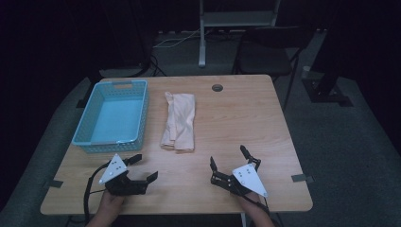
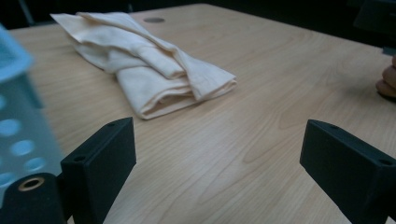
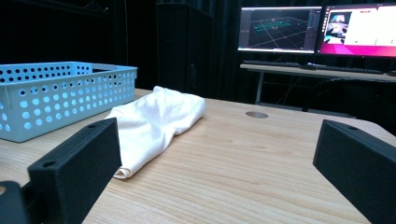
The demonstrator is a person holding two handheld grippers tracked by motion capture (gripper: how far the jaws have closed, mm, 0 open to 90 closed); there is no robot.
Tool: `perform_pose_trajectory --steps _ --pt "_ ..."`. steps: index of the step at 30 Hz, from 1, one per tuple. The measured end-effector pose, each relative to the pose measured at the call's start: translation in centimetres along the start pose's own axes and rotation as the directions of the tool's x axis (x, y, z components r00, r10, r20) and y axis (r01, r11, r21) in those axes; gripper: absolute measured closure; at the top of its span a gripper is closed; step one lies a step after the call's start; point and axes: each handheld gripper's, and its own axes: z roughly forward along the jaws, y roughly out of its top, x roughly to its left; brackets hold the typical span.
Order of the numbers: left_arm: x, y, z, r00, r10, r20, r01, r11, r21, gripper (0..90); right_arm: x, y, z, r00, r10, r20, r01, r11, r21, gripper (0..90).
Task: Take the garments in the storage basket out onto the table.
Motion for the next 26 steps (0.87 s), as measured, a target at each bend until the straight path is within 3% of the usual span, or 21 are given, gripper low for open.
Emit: perform_pose_trajectory --steps 3,12,15,21,26 --pt "0.2 -0.3 -0.6 0.9989 0.000 -0.046 0.001 0.9998 0.019 10.3 0.0 0.0 0.0 1.0000 0.000 0.001 0.000 1.000 0.000 0.5" --pt "0.3 -0.8 -2.0 0.9931 -0.016 -0.116 0.009 0.9984 -0.055 10.3 0.0 0.0 0.0 1.0000 -0.002 0.001 0.002 1.000 -0.001 0.5" --pt "0.2 -0.9 -2.1 0.9929 -0.016 -0.118 0.007 0.9967 -0.081 10.3 0.0 0.0 0.0 1.0000 -0.002 0.000 0.002 1.000 -0.001 0.5" --pt "-0.3 -1.0 -2.1 0.9916 0.025 -0.127 -0.038 0.9943 -0.100 10.3 0.0 0.0 0.0 1.0000 -0.004 0.002 0.004 1.000 -0.003 0.5" --pt "-0.1 -0.8 -1.7 0.9942 0.004 -0.108 -0.013 0.9970 -0.076 10.3 0.0 0.0 0.0 1.0000 -0.004 0.000 0.004 1.000 -0.005 0.5"
